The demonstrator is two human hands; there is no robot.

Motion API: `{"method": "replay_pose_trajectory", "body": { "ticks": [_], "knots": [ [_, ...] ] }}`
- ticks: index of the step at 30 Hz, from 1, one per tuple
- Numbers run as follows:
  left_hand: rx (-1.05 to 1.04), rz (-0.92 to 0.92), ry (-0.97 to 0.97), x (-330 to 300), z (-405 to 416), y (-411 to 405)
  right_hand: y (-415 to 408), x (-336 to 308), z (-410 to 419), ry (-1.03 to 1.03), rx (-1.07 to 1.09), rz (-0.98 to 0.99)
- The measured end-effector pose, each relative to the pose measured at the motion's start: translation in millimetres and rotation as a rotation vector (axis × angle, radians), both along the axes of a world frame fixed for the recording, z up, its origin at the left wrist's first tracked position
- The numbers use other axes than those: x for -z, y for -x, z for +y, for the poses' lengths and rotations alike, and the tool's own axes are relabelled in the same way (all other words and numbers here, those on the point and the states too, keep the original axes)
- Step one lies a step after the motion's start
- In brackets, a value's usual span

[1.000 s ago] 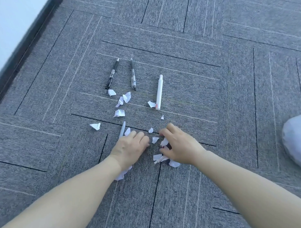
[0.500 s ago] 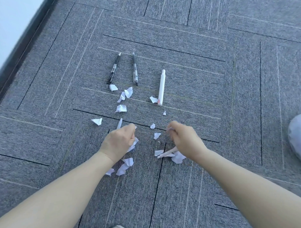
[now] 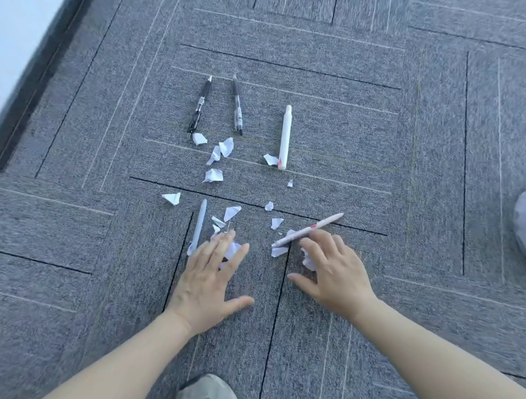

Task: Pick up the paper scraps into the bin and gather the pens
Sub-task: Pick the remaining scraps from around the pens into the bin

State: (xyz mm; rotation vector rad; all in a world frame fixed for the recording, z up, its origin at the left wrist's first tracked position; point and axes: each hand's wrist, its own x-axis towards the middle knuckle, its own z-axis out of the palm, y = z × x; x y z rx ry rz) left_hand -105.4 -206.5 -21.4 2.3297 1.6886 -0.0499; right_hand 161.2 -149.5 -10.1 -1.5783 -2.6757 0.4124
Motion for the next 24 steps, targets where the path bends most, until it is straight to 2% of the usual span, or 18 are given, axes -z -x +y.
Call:
{"method": "replay_pose_trajectory", "body": {
  "ticks": [2,5,8,11,14,18,21,22,24],
  "knots": [
    [0.036,0.023,-0.025,4,7,-3,3,5,2,-0.043,-0.036,-0.058],
    [0.030,0.014,-0.082,9,24,-7,10,10,12,-0.099,-0.109,-0.037],
    [0.006,-0.035,-0.137,10,40,-7,18,5,28,-0.086,-0.143,-0.008],
    [0.008,-0.081,-0.171,8,51,-6,21,7,38,-0.070,-0.285,-0.017],
    [0.062,-0.100,-0.238,11,55,-2,25,5,46,-0.060,-0.340,0.001],
    [0.134,-0.073,-0.300,14,64,2,34,-9,54,-0.116,-0.203,0.146],
    [0.041,-0.132,-0.292,5,75,-1,40,-15,60,-0.111,-0.046,0.173],
    [-0.013,-0.174,-0.284,2,79,-2,43,-18,64,-0.059,0.031,0.138],
    [-0.100,-0.207,-0.255,-4,83,-1,51,-21,73,0.172,0.180,0.072]
  ]
}}
